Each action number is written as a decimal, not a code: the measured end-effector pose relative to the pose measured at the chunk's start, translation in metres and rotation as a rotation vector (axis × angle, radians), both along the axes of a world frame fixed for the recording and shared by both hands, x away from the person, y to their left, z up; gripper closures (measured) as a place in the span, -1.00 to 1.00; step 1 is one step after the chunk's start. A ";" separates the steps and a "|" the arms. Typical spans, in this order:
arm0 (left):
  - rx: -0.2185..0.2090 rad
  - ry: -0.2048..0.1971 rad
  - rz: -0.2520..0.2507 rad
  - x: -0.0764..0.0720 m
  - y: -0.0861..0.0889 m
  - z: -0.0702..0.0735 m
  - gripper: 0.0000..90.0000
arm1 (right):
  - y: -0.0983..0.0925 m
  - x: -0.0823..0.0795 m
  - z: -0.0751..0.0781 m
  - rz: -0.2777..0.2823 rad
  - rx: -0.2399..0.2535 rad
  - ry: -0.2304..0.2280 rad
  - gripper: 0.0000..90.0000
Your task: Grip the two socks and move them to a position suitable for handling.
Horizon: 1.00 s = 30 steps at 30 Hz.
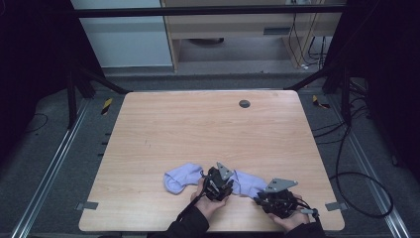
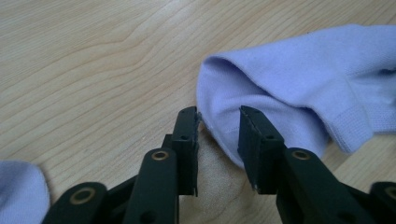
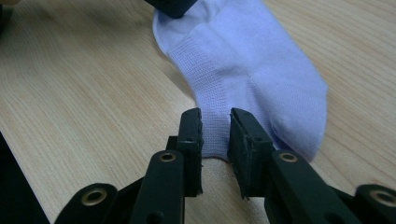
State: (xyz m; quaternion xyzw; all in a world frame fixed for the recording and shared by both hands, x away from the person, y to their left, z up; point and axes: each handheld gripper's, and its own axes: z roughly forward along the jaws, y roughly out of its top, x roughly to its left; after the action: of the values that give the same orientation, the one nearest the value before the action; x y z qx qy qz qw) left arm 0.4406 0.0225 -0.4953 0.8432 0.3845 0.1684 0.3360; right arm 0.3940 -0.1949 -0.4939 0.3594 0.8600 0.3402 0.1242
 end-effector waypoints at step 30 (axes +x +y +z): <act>-0.031 0.009 -0.046 0.002 0.011 0.000 0.96 | -0.014 0.005 0.028 -0.133 0.209 -0.085 0.87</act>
State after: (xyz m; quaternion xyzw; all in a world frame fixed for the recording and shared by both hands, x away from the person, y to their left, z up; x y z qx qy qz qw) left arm 0.4422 0.0333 -0.4949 0.8471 0.3692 0.1509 0.3512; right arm 0.3992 -0.2091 -0.4659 0.4118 0.7882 0.4339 0.1447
